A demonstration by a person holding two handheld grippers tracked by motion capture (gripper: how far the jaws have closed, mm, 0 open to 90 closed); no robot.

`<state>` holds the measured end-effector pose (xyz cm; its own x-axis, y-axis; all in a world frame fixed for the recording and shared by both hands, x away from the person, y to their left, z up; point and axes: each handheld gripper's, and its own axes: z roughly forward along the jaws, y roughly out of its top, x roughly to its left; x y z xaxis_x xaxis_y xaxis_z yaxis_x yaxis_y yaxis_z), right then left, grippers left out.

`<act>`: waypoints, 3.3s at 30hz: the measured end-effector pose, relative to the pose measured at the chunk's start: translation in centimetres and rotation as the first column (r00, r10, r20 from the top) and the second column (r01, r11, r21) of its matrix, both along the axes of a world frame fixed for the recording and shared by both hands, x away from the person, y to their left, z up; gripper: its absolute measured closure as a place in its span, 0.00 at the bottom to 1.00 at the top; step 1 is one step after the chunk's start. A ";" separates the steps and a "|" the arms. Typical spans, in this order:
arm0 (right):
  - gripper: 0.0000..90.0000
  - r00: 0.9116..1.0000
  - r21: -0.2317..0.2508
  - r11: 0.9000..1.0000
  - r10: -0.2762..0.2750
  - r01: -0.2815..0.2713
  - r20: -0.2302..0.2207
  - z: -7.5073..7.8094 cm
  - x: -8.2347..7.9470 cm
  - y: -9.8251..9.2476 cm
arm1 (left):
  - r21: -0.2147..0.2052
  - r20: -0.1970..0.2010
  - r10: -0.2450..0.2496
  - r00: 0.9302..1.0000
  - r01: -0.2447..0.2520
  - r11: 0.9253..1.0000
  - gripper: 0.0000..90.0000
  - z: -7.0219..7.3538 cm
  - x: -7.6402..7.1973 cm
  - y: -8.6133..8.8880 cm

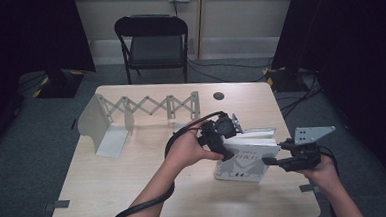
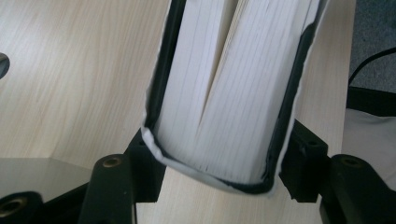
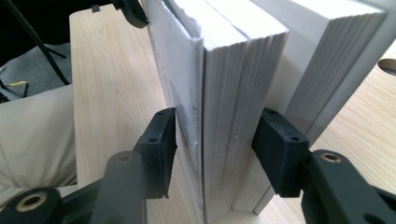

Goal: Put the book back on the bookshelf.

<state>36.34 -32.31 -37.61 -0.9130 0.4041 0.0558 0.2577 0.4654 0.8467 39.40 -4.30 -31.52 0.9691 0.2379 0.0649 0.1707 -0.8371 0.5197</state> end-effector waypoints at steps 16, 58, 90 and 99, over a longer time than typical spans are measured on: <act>0.55 1.000 -0.001 1.000 -0.014 0.014 0.024 -0.3 0.1 0.2 | -0.014 -0.065 -0.003 0.998 0.002 1.000 0.57 0.5 -1.0 -0.2; 0.39 0.998 -0.028 0.998 -0.060 0.061 0.023 -3.0 -0.3 0.1 | -0.031 -0.058 -0.006 0.998 0.004 1.000 0.44 -0.1 1.4 -5.4; 0.38 0.997 -0.018 0.997 -0.069 0.069 0.019 -3.7 -0.5 0.0 | 0.004 -0.087 0.024 0.996 -0.024 1.000 0.58 0.4 0.5 -4.8; 0.33 0.997 -0.019 0.997 -0.070 0.070 0.026 -4.5 -0.5 1.2 | 0.021 -0.069 0.034 0.997 -0.032 0.999 0.55 0.6 0.1 -3.1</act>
<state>35.80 -31.12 -42.15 -0.8835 0.4677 0.0243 0.2686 0.4636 0.8444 39.52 -7.39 -30.90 0.9630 0.2693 0.0029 0.2336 -0.8406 0.4887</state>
